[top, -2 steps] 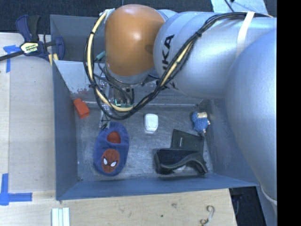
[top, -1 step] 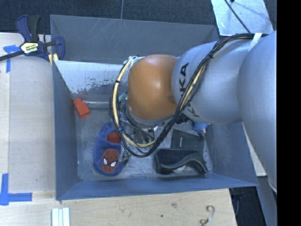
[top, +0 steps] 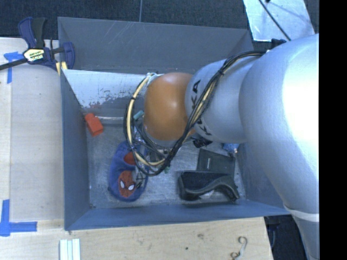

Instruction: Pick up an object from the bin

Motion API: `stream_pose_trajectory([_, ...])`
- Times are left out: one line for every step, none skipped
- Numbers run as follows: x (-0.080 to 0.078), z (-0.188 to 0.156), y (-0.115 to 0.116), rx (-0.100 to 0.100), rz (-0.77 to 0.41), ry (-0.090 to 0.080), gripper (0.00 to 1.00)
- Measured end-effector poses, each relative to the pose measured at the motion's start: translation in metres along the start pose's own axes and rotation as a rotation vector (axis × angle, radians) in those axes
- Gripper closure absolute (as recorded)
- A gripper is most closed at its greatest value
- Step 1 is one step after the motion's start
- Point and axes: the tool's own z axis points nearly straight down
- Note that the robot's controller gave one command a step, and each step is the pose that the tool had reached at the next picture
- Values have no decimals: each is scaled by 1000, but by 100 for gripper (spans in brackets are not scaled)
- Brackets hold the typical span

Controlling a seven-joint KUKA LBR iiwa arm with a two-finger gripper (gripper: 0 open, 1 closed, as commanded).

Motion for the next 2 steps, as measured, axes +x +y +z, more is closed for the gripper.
stream_pose_trajectory([-7, -9, 1, -5, 1, -26, 100])
stream_pose_trajectory([21, -208, 22, 1, -169, -13, 100])
